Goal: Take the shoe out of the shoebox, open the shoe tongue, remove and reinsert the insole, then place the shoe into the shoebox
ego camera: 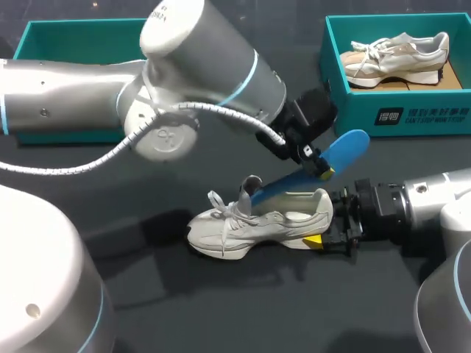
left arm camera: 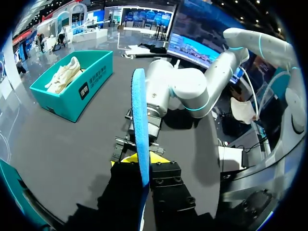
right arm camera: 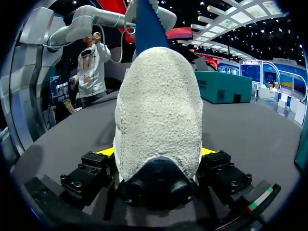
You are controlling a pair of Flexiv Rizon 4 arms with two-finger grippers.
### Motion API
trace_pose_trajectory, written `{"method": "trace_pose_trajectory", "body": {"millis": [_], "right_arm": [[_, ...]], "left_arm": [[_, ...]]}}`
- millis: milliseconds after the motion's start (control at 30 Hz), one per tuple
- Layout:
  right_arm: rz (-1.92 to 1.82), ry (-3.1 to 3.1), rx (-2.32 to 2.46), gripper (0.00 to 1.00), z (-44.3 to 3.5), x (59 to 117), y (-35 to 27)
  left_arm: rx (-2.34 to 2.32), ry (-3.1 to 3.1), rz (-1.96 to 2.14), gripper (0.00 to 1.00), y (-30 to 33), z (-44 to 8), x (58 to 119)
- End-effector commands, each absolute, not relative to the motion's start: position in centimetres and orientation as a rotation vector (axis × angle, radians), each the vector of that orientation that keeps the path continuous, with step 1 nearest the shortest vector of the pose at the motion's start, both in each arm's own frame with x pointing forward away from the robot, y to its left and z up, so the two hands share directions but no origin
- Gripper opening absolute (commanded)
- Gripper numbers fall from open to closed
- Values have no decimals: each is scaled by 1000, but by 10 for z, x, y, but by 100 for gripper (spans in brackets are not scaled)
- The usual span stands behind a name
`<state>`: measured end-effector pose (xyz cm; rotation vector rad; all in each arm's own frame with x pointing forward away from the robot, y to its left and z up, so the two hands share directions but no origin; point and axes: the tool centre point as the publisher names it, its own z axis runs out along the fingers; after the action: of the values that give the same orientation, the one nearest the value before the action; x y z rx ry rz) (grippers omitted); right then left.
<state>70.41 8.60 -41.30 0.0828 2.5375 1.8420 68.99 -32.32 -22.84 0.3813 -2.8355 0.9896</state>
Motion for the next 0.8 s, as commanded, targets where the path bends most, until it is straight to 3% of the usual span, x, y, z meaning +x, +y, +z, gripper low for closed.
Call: {"method": "trace_pose_trajectory", "body": {"millis": [33, 367, 600, 800], "right_arm": [[1837, 2541, 84, 0, -414, 703, 86], [1837, 2541, 84, 0, -414, 703, 86], [1837, 2541, 84, 0, -414, 703, 86], [1837, 2541, 84, 0, -414, 703, 86]], "left_arm": [[359, -2807, 989, 0, -306, -214, 692], [359, -2807, 989, 0, -306, -214, 692], [402, -2506, 1403, 0, -284, -137, 666], [453, -2233, 1512, 0, -261, -62, 648]]}}
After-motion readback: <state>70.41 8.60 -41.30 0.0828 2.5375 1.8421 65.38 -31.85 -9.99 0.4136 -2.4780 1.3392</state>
